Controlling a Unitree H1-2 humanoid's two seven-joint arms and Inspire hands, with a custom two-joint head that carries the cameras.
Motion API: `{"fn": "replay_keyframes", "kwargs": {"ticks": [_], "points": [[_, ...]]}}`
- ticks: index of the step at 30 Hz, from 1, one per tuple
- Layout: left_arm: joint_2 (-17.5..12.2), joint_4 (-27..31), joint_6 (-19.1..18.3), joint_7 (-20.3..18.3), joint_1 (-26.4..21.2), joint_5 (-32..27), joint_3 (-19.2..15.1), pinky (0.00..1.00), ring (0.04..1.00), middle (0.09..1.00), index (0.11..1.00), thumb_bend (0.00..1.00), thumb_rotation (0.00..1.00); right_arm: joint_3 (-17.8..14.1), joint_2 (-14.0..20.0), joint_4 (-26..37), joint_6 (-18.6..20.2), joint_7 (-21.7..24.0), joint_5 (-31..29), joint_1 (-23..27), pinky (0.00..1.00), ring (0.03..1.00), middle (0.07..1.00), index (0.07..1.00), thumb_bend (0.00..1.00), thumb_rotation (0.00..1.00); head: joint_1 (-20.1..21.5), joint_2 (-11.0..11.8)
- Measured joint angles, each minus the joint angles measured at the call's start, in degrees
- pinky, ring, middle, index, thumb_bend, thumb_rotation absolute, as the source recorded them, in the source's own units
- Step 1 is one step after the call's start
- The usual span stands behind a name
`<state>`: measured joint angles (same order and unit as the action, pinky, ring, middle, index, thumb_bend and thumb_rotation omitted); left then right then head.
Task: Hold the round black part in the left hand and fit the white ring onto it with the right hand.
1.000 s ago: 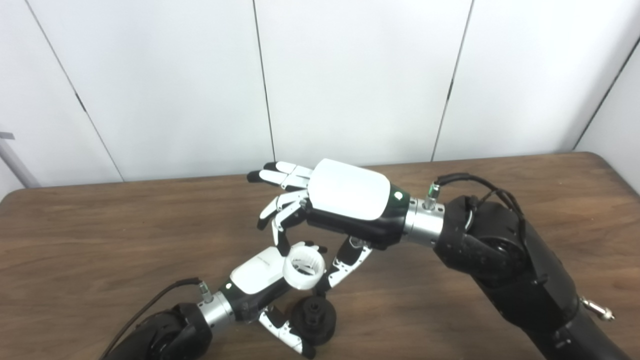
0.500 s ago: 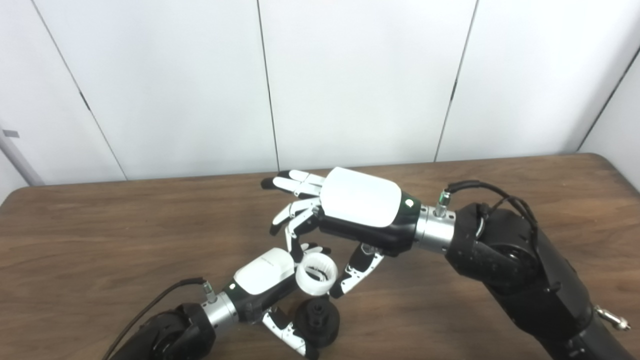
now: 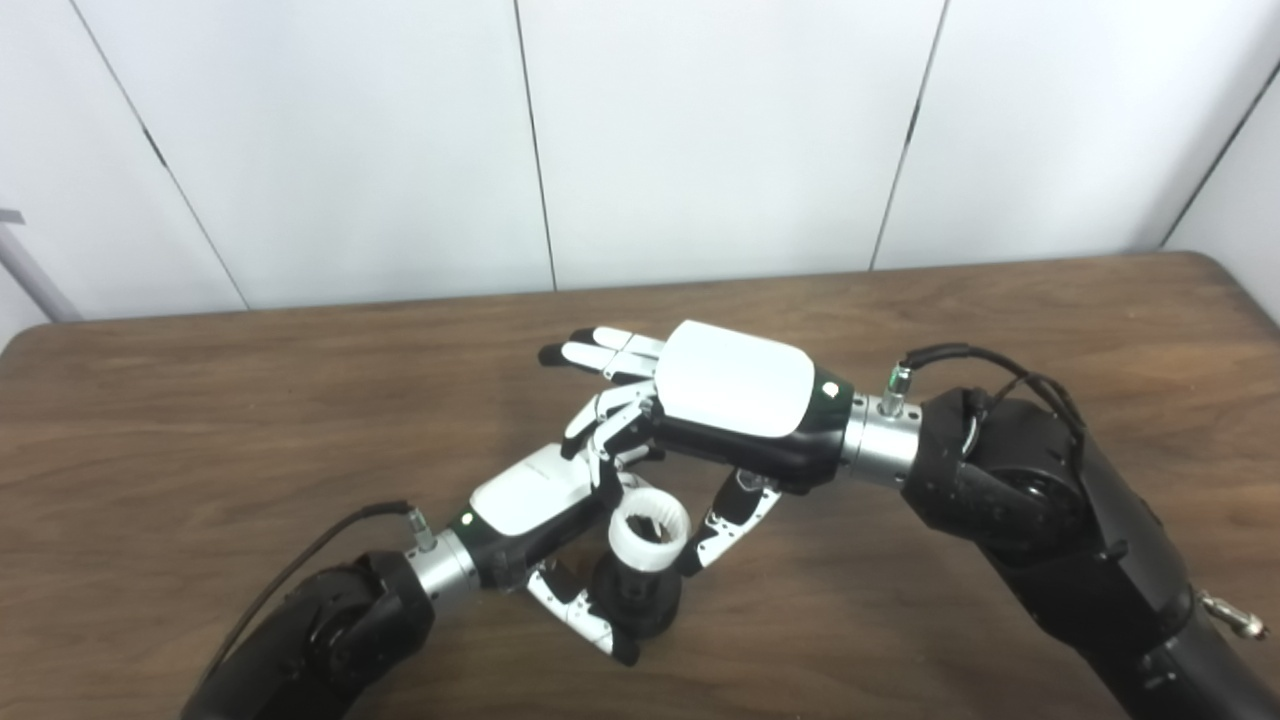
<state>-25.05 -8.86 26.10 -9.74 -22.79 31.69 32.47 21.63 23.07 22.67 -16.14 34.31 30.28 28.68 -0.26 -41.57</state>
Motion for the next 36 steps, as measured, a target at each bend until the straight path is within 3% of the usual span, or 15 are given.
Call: {"fn": "replay_keyframes", "kwargs": {"ticks": [32,36], "points": [[0.0,1.5,0.0,-2.6,0.3,-0.3,-0.7,1.0,0.966,0.745,0.48,0.52,0.06,1.0,0.0,-2.6,-1.1,1.5,0.6,-1.9,1.0,1.0,0.755,0.479,0.53,0.14,-1.0,-0.5],[0.2,2.4,-0.1,-4.6,0.5,-0.3,-1.4,1.0,0.971,0.754,0.481,0.52,0.06,1.0,-0.1,-3.3,-2.5,1.3,1.5,-1.9,1.0,1.0,0.752,0.478,0.53,0.14,-1.1,-0.4]]}}
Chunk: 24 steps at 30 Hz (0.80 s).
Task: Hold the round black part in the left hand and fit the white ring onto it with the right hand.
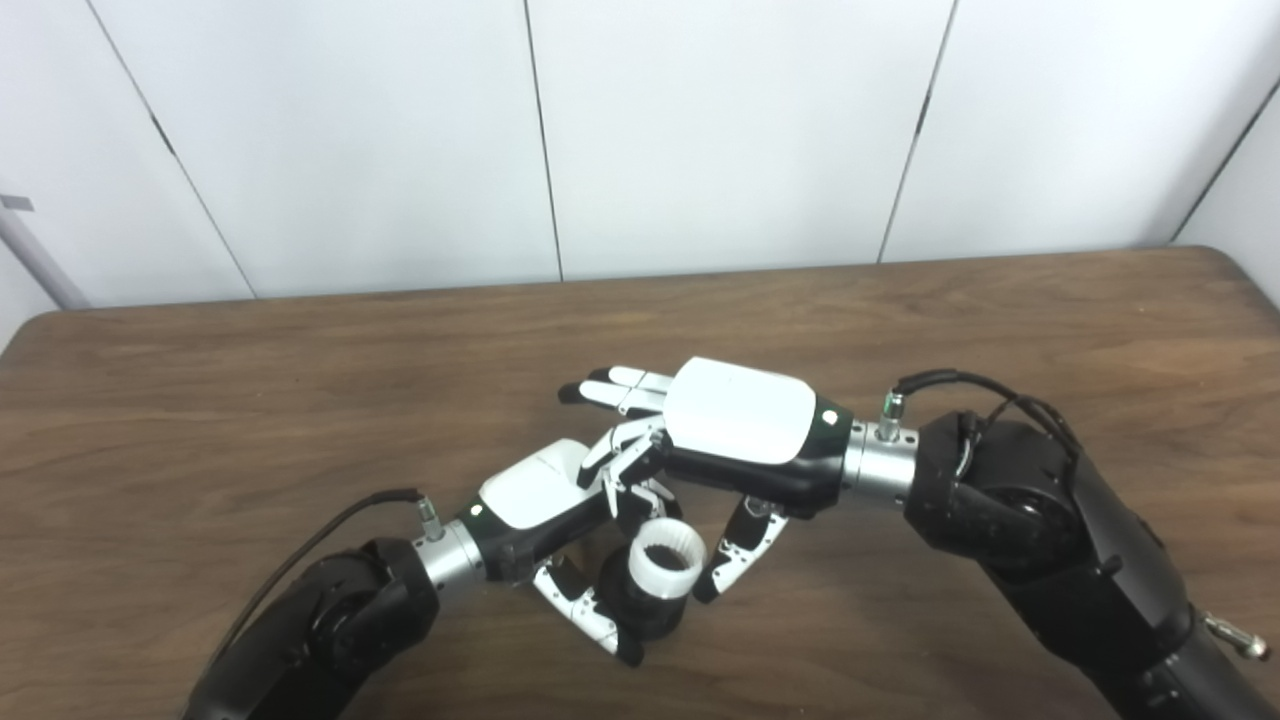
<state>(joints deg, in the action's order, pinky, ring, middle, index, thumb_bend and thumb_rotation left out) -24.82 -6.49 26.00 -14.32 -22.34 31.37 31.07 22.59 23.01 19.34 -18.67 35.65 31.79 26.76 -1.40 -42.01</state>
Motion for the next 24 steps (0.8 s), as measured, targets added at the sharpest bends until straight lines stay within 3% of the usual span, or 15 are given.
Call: {"fn": "replay_keyframes", "kwargs": {"ticks": [19,24], "points": [[0.9,1.0,0.0,-3.1,0.7,0.0,-1.7,1.0,0.961,0.751,0.481,0.52,0.06,0.1,-1.5,-2.0,-1.5,-1.6,1.4,0.1,1.0,1.0,0.761,0.479,0.53,0.14,-0.2,0.0],[0.9,1.0,0.0,-1.8,0.7,0.1,-1.5,1.0,0.933,0.732,0.48,0.52,0.06,0.6,-1.8,-2.0,-1.5,-1.6,1.6,0.1,1.0,1.0,0.785,0.479,0.53,0.14,-0.2,0.1]]}}
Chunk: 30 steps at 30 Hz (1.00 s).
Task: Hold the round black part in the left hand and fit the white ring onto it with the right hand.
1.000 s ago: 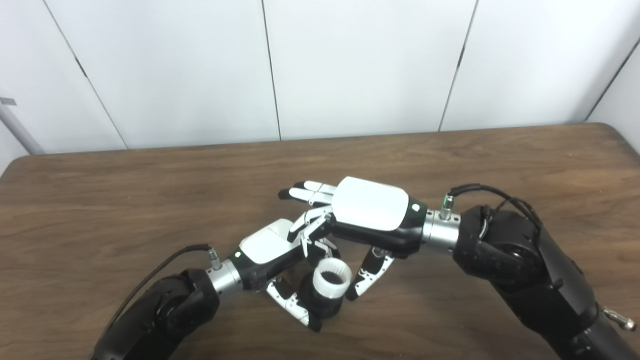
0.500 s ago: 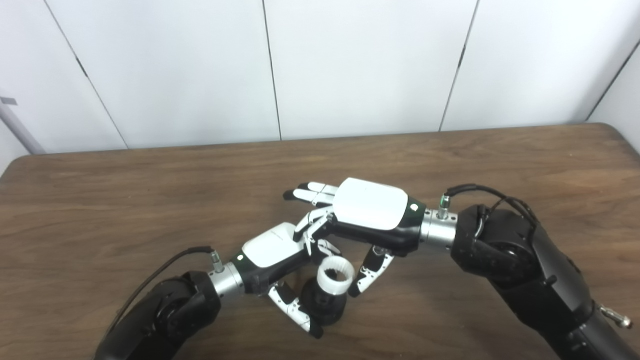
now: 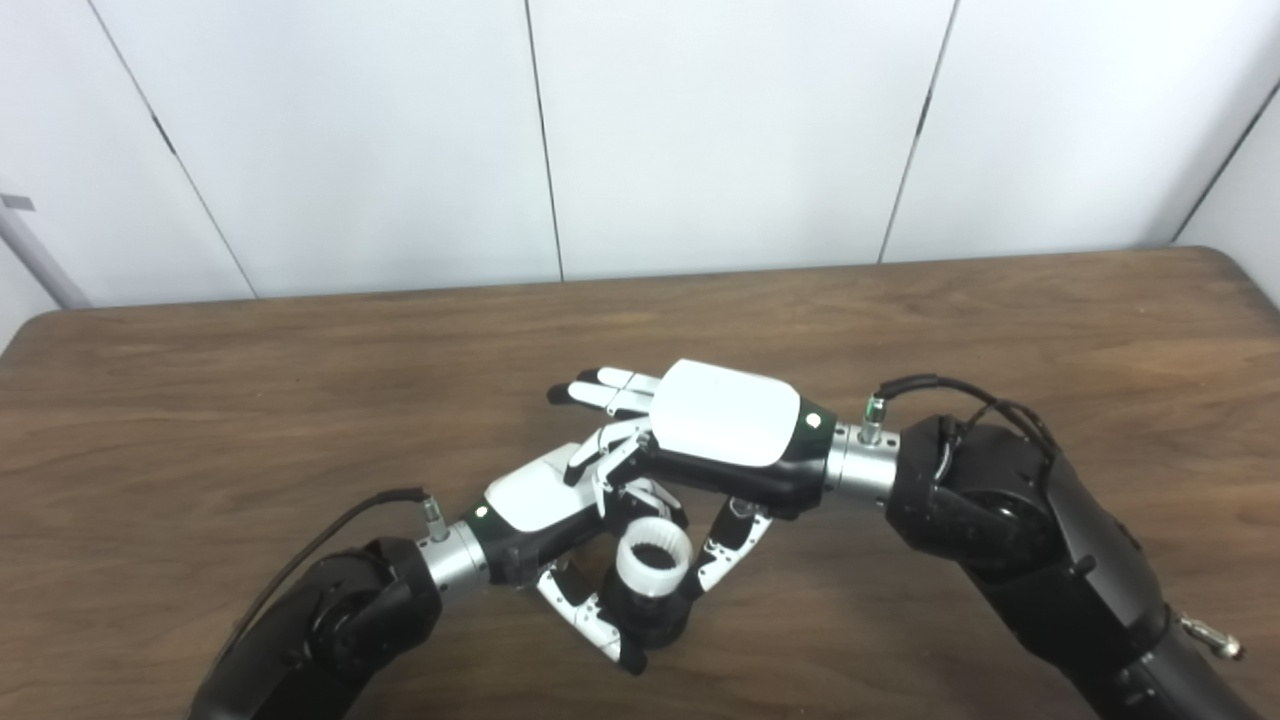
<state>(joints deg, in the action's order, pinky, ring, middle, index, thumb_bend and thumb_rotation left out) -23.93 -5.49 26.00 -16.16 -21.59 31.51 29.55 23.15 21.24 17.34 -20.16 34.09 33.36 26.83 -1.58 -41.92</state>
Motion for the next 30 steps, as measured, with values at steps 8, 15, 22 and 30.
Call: {"fn": "replay_keyframes", "kwargs": {"ticks": [8,15,22,30], "points": [[-0.9,-0.1,0.0,3.1,0.0,0.2,2.2,1.0,0.952,0.747,0.48,0.52,0.06,1.0,0.0,0.6,0.1,1.3,-0.3,0.0,1.0,1.0,0.792,0.479,0.52,0.14,-0.1,0.0],[-1.1,-0.1,0.0,2.8,0.0,0.0,2.0,1.0,0.952,0.754,0.481,0.52,0.06,0.9,0.0,0.8,0.3,2.1,-0.3,-0.1,1.0,1.0,0.846,0.479,0.52,0.14,0.0,-0.3],[-0.8,-0.1,0.0,1.9,0.1,0.2,1.1,1.0,0.955,0.753,0.481,0.52,0.06,0.9,0.0,0.9,0.3,2.6,-0.3,-0.2,1.0,1.0,0.894,0.48,0.52,0.14,0.0,-0.3],[-0.7,-0.1,0.0,1.7,0.2,-0.2,1.0,1.0,0.939,0.75,0.481,0.52,0.06,0.7,0.0,1.0,0.3,2.7,-0.2,-0.2,1.0,1.0,0.897,0.48,0.52,0.14,-0.2,-0.1]]}}
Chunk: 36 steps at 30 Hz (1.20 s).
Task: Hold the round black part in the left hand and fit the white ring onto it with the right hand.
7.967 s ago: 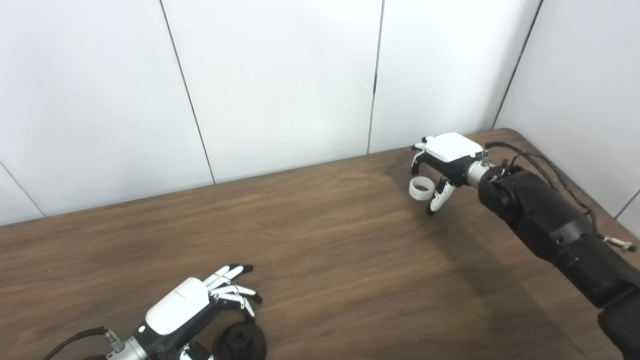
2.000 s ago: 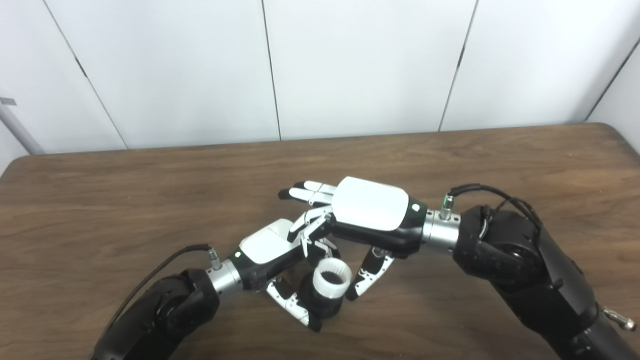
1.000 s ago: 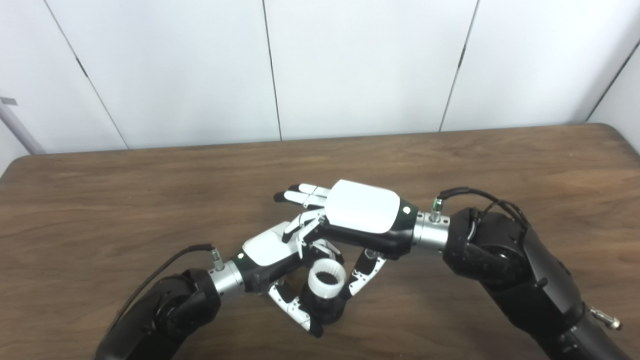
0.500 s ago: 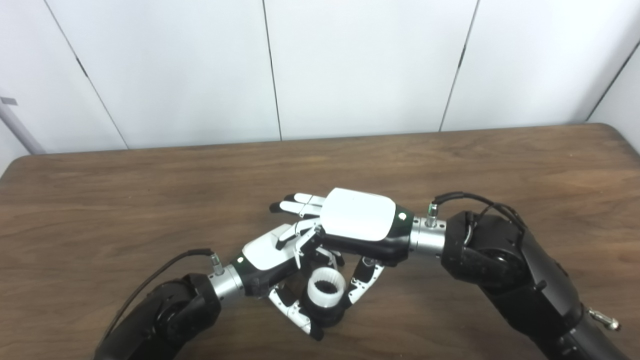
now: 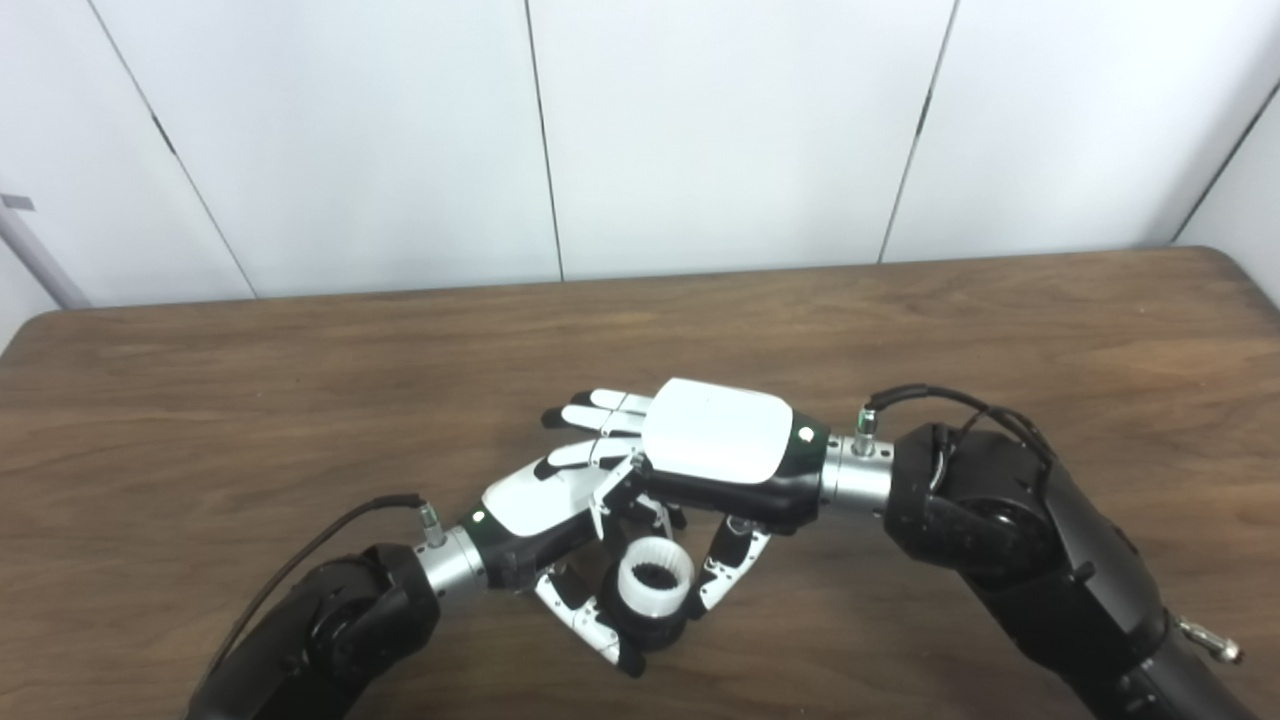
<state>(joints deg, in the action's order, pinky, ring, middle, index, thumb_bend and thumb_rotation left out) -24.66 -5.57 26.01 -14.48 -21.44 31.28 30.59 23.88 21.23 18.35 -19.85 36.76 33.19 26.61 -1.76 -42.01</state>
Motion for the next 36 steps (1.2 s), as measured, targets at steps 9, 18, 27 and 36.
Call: {"fn": "replay_keyframes", "kwargs": {"ticks": [9,18,27,36], "points": [[0.2,0.2,0.0,-2.2,0.0,-0.4,-0.9,1.0,0.981,0.766,0.481,0.52,0.06,-0.3,-0.5,0.0,0.0,-0.3,2.2,0.2,1.0,1.0,0.886,0.48,0.53,0.14,0.0,0.0],[1.2,1.7,-0.3,-5.6,0.8,-0.2,-2.5,1.0,0.996,0.775,0.482,0.52,0.06,-0.8,-0.9,-0.6,0.0,-0.6,2.4,1.2,1.0,1.0,0.877,0.479,0.53,0.14,-0.3,-0.2],[1.4,1.8,-0.3,-6.3,0.8,-0.1,-3.1,1.0,1.0,0.784,0.482,0.52,0.06,-0.1,-1.8,-0.6,-0.1,-0.7,4.1,1.2,1.0,1.0,0.885,0.48,0.53,0.14,-0.5,-0.4],[1.4,1.6,-0.2,-4.8,0.8,-0.1,-2.9,1.0,0.923,0.751,0.481,0.52,0.06,0.0,-1.9,-0.5,-0.2,-0.7,3.7,0.4,1.0,1.0,0.878,0.479,0.53,0.14,-0.2,-0.7]]}}
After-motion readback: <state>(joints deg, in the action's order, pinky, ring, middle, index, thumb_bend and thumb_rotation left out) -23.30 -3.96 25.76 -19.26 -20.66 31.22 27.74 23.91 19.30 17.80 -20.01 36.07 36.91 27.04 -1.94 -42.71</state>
